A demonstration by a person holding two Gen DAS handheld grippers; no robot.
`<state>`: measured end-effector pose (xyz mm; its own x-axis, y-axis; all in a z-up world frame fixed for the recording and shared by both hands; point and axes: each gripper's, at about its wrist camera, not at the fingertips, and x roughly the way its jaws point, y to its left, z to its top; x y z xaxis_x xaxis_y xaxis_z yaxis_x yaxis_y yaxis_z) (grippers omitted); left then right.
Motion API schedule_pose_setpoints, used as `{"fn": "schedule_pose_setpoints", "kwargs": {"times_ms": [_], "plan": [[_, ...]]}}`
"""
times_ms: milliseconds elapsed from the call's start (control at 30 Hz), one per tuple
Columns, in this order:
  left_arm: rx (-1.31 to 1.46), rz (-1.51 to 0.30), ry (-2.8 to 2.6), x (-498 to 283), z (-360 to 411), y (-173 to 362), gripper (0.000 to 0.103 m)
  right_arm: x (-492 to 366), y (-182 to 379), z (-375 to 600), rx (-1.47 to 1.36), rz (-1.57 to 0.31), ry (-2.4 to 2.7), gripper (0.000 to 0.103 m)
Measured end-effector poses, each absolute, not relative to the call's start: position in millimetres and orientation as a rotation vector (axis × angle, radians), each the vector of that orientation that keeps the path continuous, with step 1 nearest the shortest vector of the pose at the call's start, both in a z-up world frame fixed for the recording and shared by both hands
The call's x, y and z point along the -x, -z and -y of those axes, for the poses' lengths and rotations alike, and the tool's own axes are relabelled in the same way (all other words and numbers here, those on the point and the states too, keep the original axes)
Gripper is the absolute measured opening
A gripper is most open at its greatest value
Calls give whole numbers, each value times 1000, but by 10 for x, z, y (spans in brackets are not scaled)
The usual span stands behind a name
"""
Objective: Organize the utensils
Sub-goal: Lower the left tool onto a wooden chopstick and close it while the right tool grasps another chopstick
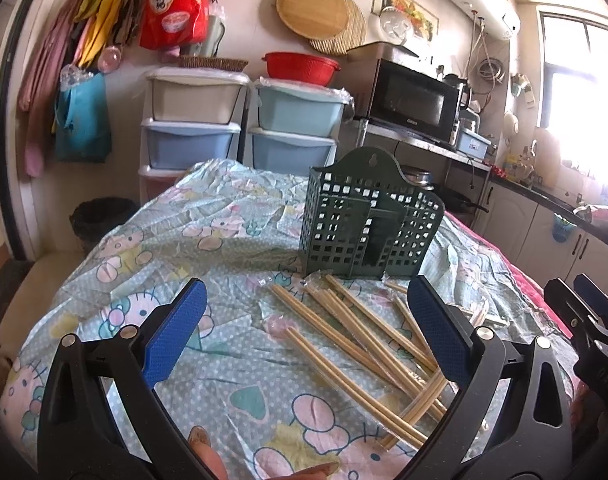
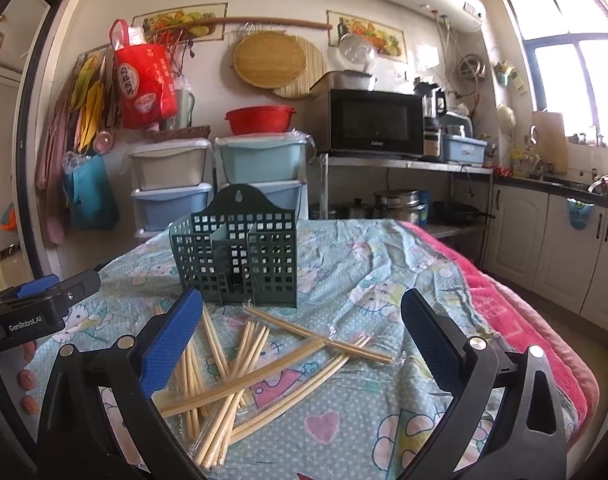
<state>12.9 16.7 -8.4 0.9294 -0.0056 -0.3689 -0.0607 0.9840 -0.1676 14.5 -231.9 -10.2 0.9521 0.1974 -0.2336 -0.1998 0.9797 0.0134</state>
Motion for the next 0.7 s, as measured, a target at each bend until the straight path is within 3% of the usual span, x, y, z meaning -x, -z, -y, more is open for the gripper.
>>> {"fn": "schedule_pose_setpoints", "kwargs": {"times_ms": [700], "plan": [[331,-684,100,-762,-432,358,92,-699,128,2347,-10,-475,-274,96]]}}
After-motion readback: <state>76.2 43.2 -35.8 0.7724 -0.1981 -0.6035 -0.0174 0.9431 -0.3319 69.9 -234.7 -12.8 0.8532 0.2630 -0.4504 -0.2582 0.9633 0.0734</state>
